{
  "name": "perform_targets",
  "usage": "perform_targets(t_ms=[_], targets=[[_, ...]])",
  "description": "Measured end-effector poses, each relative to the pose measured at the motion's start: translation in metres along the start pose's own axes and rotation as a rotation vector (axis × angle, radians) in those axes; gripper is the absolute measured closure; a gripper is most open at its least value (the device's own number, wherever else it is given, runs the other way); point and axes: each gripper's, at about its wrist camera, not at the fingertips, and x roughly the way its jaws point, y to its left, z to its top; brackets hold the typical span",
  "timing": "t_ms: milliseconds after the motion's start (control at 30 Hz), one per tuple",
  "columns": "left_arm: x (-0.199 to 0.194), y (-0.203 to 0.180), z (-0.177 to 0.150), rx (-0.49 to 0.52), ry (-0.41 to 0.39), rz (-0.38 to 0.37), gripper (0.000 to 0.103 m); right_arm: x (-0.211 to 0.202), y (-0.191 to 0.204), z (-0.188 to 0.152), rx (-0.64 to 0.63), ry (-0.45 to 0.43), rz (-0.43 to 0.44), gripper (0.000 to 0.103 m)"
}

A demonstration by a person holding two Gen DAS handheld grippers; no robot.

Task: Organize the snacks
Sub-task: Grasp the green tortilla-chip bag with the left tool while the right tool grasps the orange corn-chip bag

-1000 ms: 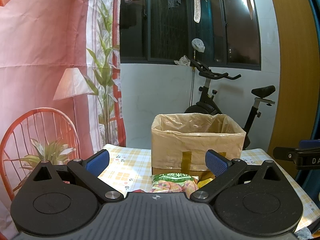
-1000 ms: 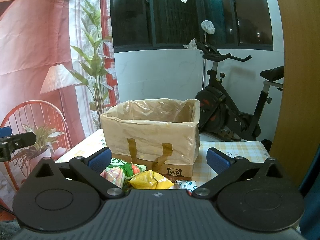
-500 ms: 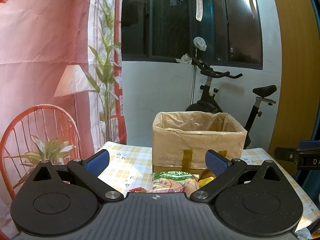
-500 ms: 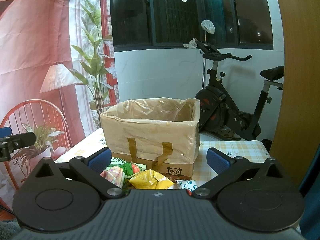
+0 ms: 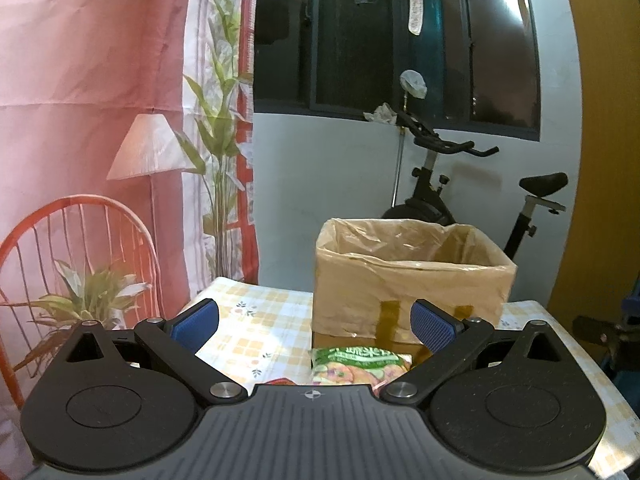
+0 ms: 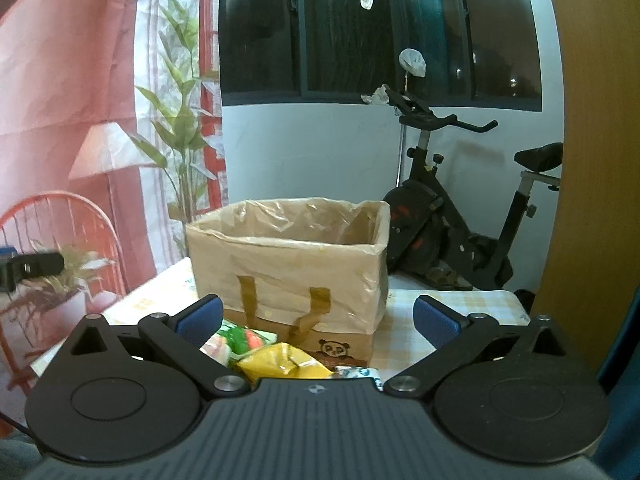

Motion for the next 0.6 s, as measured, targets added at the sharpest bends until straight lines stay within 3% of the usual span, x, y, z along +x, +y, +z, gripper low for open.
perform_targets(t_ms=[133,300,600], targets=[[0.024,0.000,-0.011,-0.043,-0.010,-0.003,0.001,0.017,-0.007,-0.002,0.010,-0.002,-0.021,0.000],[0.053,0.001,-0.026,-0.082,0.061,-0.029,0.001,0.047,-0.010,-0.010,-0.002,0.004,-0.067,0.000],[0.087,0.004,-0.058,-0.088,0.187,-0.042,0.001,0.082,-0.009,-0.038,0.013,0.058,-0.059,0.000]])
